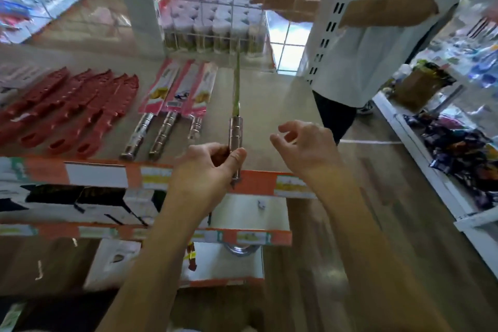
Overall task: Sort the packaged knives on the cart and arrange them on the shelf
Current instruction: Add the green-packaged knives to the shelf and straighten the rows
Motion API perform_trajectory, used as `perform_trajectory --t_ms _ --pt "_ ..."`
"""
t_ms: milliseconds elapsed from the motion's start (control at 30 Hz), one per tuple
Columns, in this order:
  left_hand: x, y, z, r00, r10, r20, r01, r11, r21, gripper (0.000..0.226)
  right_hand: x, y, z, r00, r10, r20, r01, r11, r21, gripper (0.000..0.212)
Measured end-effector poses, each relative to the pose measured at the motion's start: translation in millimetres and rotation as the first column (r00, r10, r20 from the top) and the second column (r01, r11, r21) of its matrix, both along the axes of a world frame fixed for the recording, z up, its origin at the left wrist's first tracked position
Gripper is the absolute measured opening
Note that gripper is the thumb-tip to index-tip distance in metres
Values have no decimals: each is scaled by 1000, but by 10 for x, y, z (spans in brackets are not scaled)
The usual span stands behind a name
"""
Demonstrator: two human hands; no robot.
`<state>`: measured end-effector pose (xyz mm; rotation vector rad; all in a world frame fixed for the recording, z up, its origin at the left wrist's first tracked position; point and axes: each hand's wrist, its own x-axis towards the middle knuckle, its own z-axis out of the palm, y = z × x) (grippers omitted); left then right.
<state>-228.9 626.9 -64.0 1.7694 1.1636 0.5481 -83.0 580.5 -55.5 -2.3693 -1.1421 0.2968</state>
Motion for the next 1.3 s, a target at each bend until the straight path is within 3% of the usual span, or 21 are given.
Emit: perform_trajectory --t_ms 133,200,333,467,533,667,800,967,1300 --pt "143 -118 -8 1000 5 28 -2 995 -98 19 67 -110 -12 999 36 -33 -37 999 -10 35" --pt "160 -119 -18 999 2 44 3 992 -125 9 67 -112 -13 999 42 -33 -42 999 0 35" --pt "118 -92 -36 999 26 28 -21 989 -148 24 16 -110 -12 998 53 -40 -53 999 -12 35" --pt "73 -39 -77 993 81 85 -60 972 -228 14 -21 -97 -5 998 54 -40 -55 998 -17 34" --pt "69 9 -81 991 99 86 -75 966 -247 28 -38 -88 -9 998 53 -37 -54 998 -24 34" --pt "69 59 -45 1000 19 10 -17 992 -127 36 -72 -75 -14 998 60 -18 -60 997 -45 34" --pt "67 96 2 985 -35 -168 45 997 57 38 -100 -41 -23 998 61 -15 -62 997 -37 35" --pt "99 124 79 948 -98 -303 136 985 107 35 -164 9 -30 996 86 10 -85 995 -44 35" --pt "163 246 23 952 -26 -306 90 976 196 38 -212 41 -23 998 57 12 -57 997 -49 35"
